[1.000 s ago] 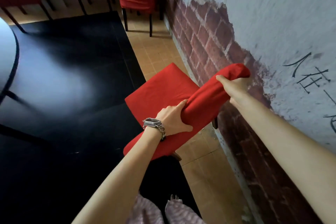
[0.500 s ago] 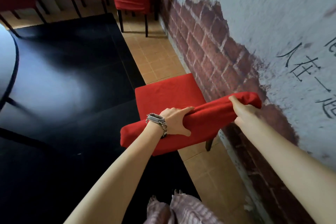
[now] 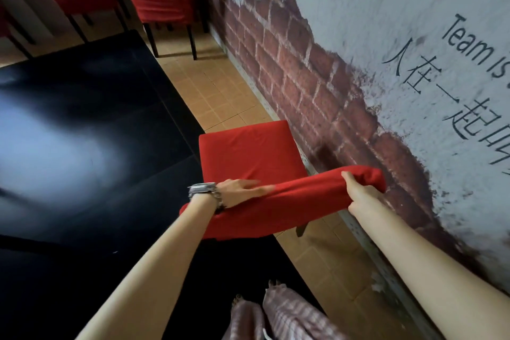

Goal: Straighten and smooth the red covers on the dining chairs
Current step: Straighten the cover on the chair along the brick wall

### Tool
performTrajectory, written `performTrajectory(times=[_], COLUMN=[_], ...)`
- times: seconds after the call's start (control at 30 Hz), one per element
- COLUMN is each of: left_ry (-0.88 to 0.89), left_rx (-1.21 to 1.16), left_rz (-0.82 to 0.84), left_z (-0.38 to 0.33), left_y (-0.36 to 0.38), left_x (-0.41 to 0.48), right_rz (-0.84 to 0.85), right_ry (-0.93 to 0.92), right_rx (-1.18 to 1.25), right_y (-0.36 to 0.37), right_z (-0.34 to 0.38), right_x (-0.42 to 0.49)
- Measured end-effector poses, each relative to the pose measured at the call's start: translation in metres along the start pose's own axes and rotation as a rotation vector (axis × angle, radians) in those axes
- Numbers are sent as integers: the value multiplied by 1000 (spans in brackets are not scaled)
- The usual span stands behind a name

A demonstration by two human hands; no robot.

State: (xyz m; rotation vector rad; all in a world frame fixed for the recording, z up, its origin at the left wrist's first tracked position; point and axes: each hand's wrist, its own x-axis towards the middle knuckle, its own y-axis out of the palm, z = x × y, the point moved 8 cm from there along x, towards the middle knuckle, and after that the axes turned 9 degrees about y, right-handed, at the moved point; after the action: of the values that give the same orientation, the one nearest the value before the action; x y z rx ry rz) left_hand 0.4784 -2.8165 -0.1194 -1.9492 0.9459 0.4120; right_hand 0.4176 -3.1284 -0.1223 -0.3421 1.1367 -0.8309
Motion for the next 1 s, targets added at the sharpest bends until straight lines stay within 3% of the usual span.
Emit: performTrajectory(times=[0.1,0.4,0.7,1.0], left_ry=[-244,-289,-378,-447], left_rx=[-133,-151,-186,-238], left_rz=[-10,9,-6,-105], left_z=[69,114,156,159], left_y=[17,50,66,95], left_x=[-28,-23,-45,-80], right_rz=[-21,8,60,323], right_ry=[30,-25,-219,-483], right_rx=[-30,-106,-95,-72], right_y=[-6,7,55,151], right_z=[-14,-4,52,122], right_x=[10,13,-23,-76])
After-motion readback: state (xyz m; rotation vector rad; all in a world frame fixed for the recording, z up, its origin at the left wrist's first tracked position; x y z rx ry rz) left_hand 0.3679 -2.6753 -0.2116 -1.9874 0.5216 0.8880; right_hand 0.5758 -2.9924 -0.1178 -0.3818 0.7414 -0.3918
